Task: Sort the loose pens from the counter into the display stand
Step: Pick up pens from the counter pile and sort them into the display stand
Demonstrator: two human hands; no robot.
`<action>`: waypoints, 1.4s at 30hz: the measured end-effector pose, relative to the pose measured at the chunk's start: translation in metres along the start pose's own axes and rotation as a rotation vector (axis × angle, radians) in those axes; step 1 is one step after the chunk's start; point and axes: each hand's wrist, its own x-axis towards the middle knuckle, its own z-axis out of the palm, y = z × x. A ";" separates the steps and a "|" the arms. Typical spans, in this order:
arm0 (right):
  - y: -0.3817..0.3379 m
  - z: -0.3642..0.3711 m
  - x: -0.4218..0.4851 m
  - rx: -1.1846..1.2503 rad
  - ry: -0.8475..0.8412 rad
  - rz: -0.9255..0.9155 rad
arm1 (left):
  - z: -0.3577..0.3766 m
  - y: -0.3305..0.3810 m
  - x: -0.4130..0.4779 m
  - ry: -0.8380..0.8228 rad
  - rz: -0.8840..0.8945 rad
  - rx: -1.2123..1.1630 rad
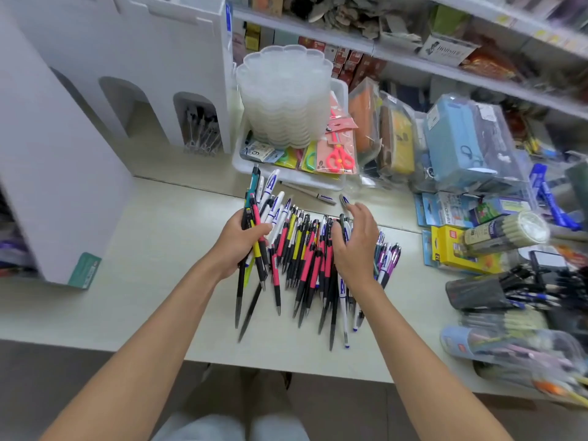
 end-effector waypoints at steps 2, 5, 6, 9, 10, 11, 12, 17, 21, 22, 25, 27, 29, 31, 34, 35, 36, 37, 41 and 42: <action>-0.046 -0.007 0.012 0.229 -0.106 -0.009 | -0.003 0.014 -0.006 -0.103 -0.011 -0.064; -0.109 -0.007 0.035 0.434 -0.254 0.017 | -0.005 0.035 -0.016 -0.313 -0.052 -0.085; -0.124 -0.006 0.042 0.411 -0.278 0.013 | -0.006 0.041 -0.019 -0.382 -0.059 -0.050; -0.141 0.005 0.057 0.245 -0.414 0.026 | -0.008 0.051 -0.024 -0.442 -0.099 -0.086; -0.145 0.008 0.056 0.235 -0.476 0.055 | -0.009 0.052 -0.025 -0.431 -0.133 -0.147; -0.147 0.010 0.055 0.230 -0.528 0.074 | -0.009 0.052 -0.027 -0.426 -0.161 -0.184; -0.150 0.009 0.053 0.222 -0.554 0.097 | -0.009 0.053 -0.028 -0.413 -0.177 -0.186; -0.148 -0.001 0.020 0.815 -0.224 0.610 | -0.019 0.084 -0.021 0.222 0.129 -0.221; -0.164 0.013 -0.032 1.297 -0.386 1.057 | -0.016 0.120 -0.030 0.360 0.447 -0.284; -0.172 0.015 -0.033 1.468 -0.375 1.118 | -0.011 0.120 -0.035 0.334 0.470 -0.246; -0.194 0.012 -0.019 1.679 -0.293 1.121 | 0.003 0.107 -0.048 0.209 0.433 -0.207; -0.200 0.007 -0.016 1.657 -0.295 1.071 | 0.001 0.104 -0.049 0.179 0.386 -0.204; -0.200 -0.001 -0.020 1.434 -0.342 0.941 | -0.012 0.104 -0.049 0.157 0.301 -0.208; -0.199 -0.016 -0.013 1.099 -0.278 0.697 | -0.031 0.104 -0.054 0.074 0.217 -0.216; -0.223 -0.042 0.010 0.984 -0.425 0.298 | -0.057 0.102 -0.068 -0.116 0.164 -0.183; -0.233 -0.044 0.016 0.932 -0.516 0.199 | -0.063 0.104 -0.075 -0.173 0.157 -0.165; -0.247 -0.044 0.020 0.837 -0.585 0.117 | -0.068 0.108 -0.081 -0.216 0.154 -0.143; -0.260 -0.040 0.021 0.748 -0.615 0.032 | -0.074 0.112 -0.086 -0.237 0.150 -0.117; -0.298 -0.021 0.014 0.709 -0.583 -0.102 | -0.103 0.131 -0.104 -0.178 0.168 0.066; -0.305 -0.018 0.012 0.727 -0.563 -0.115 | -0.111 0.136 -0.108 -0.177 0.175 0.104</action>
